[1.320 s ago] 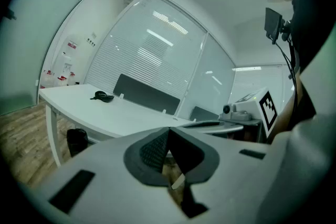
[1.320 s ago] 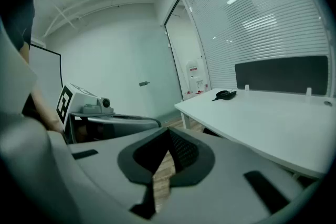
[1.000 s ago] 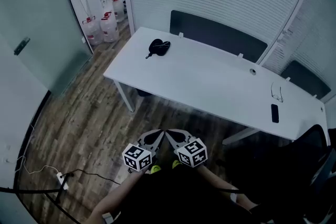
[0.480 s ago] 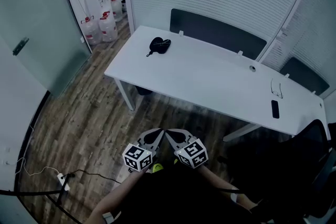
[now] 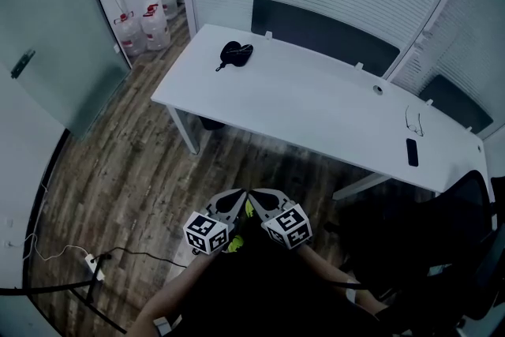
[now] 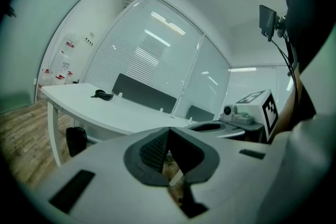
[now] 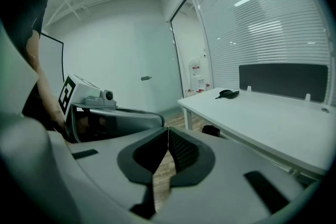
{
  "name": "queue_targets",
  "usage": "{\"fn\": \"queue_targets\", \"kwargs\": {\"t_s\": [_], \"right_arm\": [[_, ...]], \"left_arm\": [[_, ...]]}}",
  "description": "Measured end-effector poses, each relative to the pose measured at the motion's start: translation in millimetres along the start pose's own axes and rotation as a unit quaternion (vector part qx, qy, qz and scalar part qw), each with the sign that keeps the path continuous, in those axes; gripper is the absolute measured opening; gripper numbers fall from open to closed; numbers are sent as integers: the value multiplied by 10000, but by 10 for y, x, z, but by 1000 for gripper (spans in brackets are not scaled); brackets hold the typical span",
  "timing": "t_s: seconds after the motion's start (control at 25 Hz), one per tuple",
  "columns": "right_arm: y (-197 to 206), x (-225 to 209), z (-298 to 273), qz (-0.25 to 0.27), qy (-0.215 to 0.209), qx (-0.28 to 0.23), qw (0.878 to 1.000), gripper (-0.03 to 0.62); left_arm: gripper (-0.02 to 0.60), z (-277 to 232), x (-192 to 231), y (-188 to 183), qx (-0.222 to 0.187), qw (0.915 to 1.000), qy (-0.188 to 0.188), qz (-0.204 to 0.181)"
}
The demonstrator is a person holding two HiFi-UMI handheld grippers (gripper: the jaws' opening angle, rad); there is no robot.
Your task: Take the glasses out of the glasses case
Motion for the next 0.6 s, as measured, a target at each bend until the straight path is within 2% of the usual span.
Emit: {"fn": "queue_targets", "kwargs": {"t_s": [0.6], "right_arm": [[-228,-242,-391,-155,-242,-12,9996,17]], "left_arm": [[6,-134,336,-108,101,9994,-295,140]]}}
Point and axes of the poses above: the fingertips, and each gripper's own axes: z backward along the fingers, x to its left, y out of its underside, the point moved 6 cm from there along z, backward along the fingers, and after that the axes turned 4 degrees about y, right-handed, at the moved point
